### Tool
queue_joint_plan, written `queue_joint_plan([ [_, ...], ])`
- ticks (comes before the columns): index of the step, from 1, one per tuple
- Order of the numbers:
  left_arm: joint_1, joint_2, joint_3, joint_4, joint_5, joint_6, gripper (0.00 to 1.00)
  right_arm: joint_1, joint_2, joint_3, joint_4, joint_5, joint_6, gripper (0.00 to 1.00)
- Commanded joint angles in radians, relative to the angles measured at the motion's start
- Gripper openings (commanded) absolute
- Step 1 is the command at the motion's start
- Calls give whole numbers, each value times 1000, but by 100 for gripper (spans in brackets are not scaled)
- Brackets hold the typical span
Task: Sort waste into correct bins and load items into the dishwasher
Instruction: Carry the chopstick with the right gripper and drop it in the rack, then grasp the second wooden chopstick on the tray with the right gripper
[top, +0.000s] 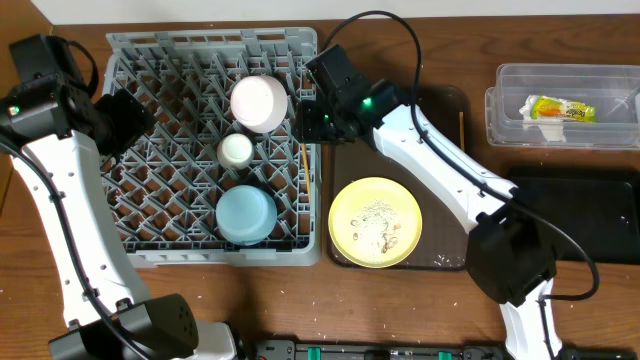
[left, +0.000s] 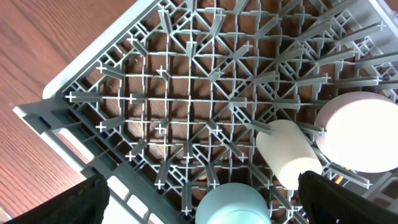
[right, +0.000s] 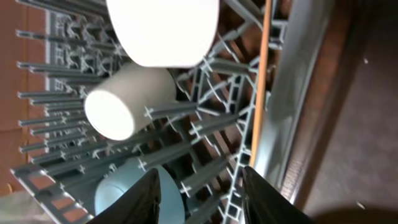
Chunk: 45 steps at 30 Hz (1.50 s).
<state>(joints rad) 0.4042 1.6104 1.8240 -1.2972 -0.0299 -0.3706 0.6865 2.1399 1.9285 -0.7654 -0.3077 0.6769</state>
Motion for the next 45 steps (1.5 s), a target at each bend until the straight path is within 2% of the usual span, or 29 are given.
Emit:
queue_joint_plan([
  [1,3,3,8,0,-8,-9,98,-55,-55,-3,-51,-1,-71,44],
  [4,3,3,8,0,-8,-9,98,-122,-103,-3,-142,48,-121,51],
  [7,3,3,8,0,-8,-9,98,-204,-130,-3,-253,123,-175,72],
  [11,3,3,8,0,-8,-9,98,-299,-124,-12,-370,208,-287,85],
  [15,3,3,8,0,-8,-9,98,-363,-107,-71,-438,312,-297,99],
  [26,3,3,8,0,-8,-9,98,-412,-99,-383,-228,318,-379,94],
  [33,3,3,8,0,-8,-9,98,-415,-97,-451,-159,319,-422,85],
  [40,3,3,8,0,-8,-9,98,-434,-84,-484,-98,294,-540,86],
  [45,3,3,8,0,-8,-9,98,-452,-84,-485,-105,279,-544,88],
])
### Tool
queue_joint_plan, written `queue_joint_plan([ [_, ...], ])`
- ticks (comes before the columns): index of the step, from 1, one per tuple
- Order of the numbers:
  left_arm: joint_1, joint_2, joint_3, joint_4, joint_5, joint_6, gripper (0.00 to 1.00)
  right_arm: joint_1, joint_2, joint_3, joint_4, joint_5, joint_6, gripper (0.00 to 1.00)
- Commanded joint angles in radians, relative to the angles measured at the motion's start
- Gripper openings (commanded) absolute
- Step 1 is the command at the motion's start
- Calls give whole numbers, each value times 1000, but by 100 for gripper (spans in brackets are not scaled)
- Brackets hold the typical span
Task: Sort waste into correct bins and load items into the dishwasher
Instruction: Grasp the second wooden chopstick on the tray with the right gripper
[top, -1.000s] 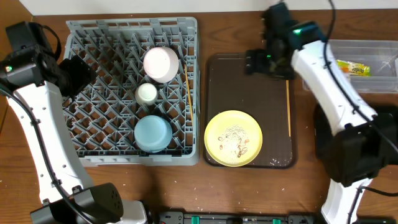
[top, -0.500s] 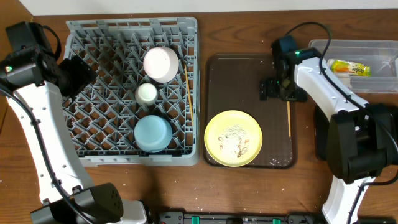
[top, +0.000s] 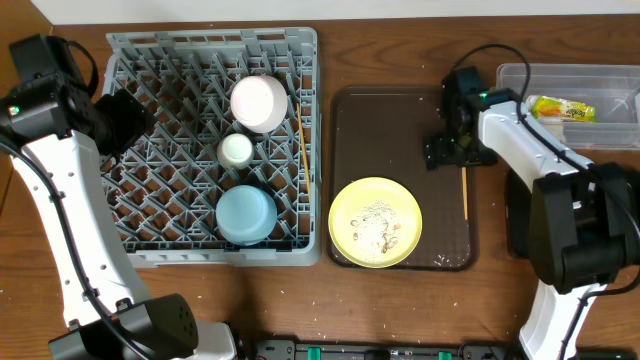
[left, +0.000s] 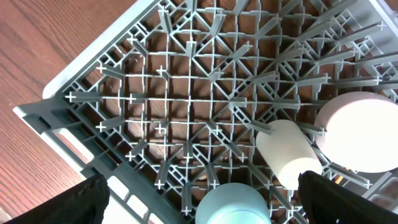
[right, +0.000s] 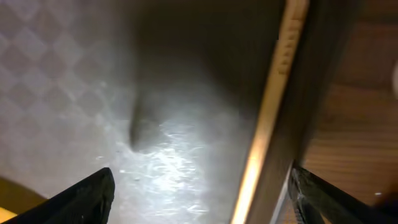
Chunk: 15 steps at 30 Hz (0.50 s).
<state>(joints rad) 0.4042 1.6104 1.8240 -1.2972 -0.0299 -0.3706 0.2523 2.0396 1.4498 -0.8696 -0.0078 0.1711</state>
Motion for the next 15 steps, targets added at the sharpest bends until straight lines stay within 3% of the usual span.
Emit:
queue_joint_plan([
  [1,3,3,8,0,-8,-9,98,-19,18,-7,2,-28,-39,88],
  [15,3,3,8,0,-8,-9,98,-9,27,-14,23,-87,-37,82],
])
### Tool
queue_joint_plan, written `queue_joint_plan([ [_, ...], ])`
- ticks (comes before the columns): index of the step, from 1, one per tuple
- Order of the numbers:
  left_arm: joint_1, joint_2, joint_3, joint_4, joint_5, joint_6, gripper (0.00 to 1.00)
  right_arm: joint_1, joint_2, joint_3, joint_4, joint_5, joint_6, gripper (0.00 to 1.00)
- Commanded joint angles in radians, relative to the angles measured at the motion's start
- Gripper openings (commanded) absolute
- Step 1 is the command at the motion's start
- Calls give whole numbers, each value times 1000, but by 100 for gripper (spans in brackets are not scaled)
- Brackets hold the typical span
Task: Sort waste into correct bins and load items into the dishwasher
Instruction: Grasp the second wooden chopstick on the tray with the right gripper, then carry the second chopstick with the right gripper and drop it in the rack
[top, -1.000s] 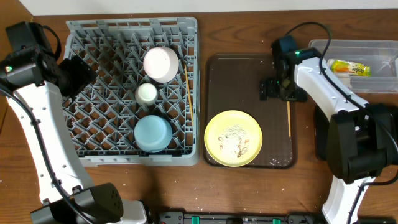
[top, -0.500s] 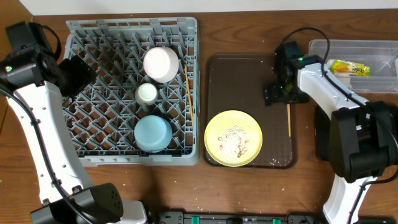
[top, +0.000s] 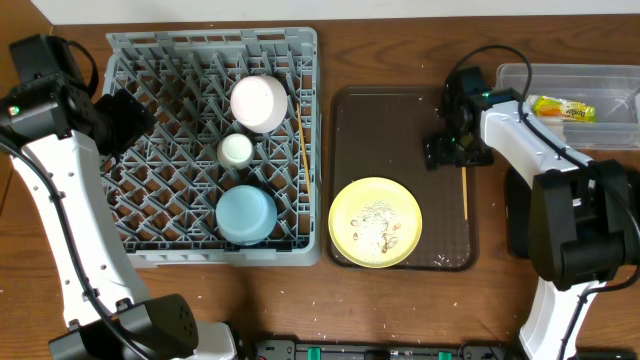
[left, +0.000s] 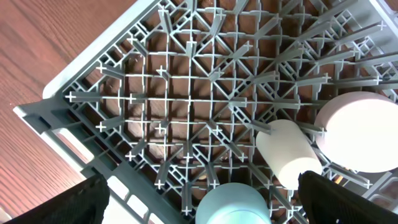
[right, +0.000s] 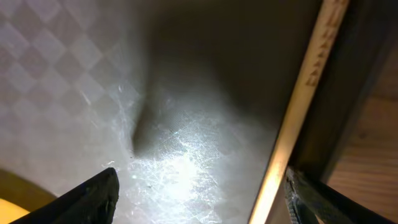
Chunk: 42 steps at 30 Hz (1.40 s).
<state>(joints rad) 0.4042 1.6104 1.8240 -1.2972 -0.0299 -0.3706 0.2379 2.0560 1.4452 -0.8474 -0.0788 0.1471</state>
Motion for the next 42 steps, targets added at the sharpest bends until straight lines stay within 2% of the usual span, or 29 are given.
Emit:
queue_joint_plan([
  [1,3,3,8,0,-8,-9,98,5,11,-10,0,-16,-12,82],
  [8,3,3,8,0,-8,-9,98,5,16,-27,27,-16,15,80],
  [12,3,3,8,0,-8,-9,98,5,39,-60,60,-16,61,70],
  [13,3,3,8,0,-8,-9,98,5,45,-63,60,-16,72,64],
  [15,3,3,8,0,-8,-9,98,5,60,-64,59,-15,119,46],
  [16,3,3,8,0,-8,-9,98,6,64,-64,59,-16,159,29],
  [17,3,3,8,0,-8,-9,98,6,64,-64,59,-16,177,21],
  [18,3,3,8,0,-8,-9,98,7,64,-64,59,-16,203,5],
  [19,3,3,8,0,-8,-9,98,8,64,-61,57,-19,221,1],
  [24,3,3,8,0,-8,-9,98,10,61,-2,23,-89,226,1],
  [28,3,3,8,0,-8,-9,98,10,51,111,-45,-207,227,1],
  [29,3,3,8,0,-8,-9,98,11,49,144,-58,-253,227,1],
  [30,3,3,8,0,-8,-9,98,15,46,212,-69,-400,246,1],
  [32,3,3,8,0,-8,-9,98,23,46,280,-59,-570,306,1],
  [35,3,3,8,0,-8,-9,98,49,46,346,18,-709,395,1],
  [42,3,3,8,0,-8,-9,98,187,48,372,232,-652,620,1],
])
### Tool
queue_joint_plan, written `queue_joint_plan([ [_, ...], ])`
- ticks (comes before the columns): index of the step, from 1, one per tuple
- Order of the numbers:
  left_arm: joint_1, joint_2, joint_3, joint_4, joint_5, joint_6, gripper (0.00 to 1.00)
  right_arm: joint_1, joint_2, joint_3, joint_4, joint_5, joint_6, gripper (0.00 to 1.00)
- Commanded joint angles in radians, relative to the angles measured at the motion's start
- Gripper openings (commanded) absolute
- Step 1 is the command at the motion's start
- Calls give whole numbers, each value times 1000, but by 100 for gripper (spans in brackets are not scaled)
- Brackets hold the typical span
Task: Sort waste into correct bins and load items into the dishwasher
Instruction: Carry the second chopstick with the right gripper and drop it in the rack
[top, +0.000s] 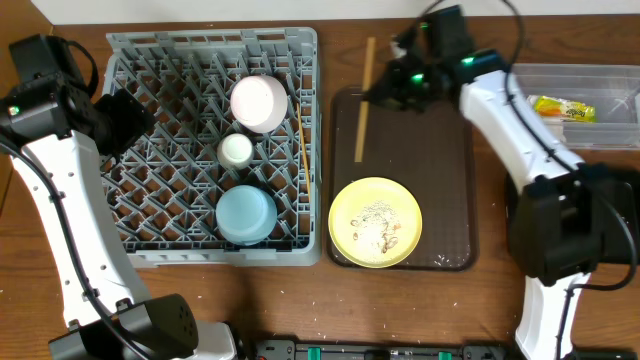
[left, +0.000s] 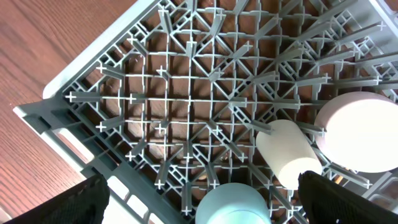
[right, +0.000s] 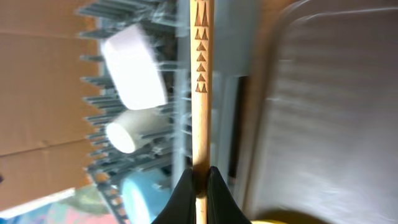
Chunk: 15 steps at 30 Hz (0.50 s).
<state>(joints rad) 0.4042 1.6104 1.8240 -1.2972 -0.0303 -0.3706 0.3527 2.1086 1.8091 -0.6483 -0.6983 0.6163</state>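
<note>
My right gripper (top: 374, 92) is shut on a wooden chopstick (top: 362, 110), holding it over the back left edge of the brown tray (top: 440, 200), beside the grey dish rack (top: 210, 40). The right wrist view shows the chopstick (right: 200, 93) pinched between the jaws of that gripper (right: 199, 182). Another chopstick (top: 300, 150) lies along the rack's right side. In the rack sit a white bowl (top: 259, 103), a white cup (top: 236, 150) and a blue bowl (top: 246, 214). A yellow plate (top: 375, 222) with crumbs rests on the tray. My left gripper (left: 199, 208) hangs open over the rack's left part.
A clear bin (top: 565, 125) with a yellow wrapper (top: 560, 108) stands at the back right. A black bin (top: 575, 215) is in front of it. The brown wooden table (top: 400, 300) runs along the front.
My right gripper was open low over the chopstick at the tray's right edge. Now it is shut on that chopstick and holds it over the tray's back left edge, near the rack.
First my right gripper was open at the rack's right side, where one chopstick lay in the rack. Then it was open over a second chopstick at the tray's right edge. Now it holds that chopstick beside the rack. The left arm has not moved.
</note>
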Motion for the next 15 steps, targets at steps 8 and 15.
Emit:
queue_joint_plan([
  [8,3,3,8,0,-8,-9,98,262,14,8,73,222,157,2],
  [15,3,3,8,0,-8,-9,98,299,26,8,64,280,153,38],
])
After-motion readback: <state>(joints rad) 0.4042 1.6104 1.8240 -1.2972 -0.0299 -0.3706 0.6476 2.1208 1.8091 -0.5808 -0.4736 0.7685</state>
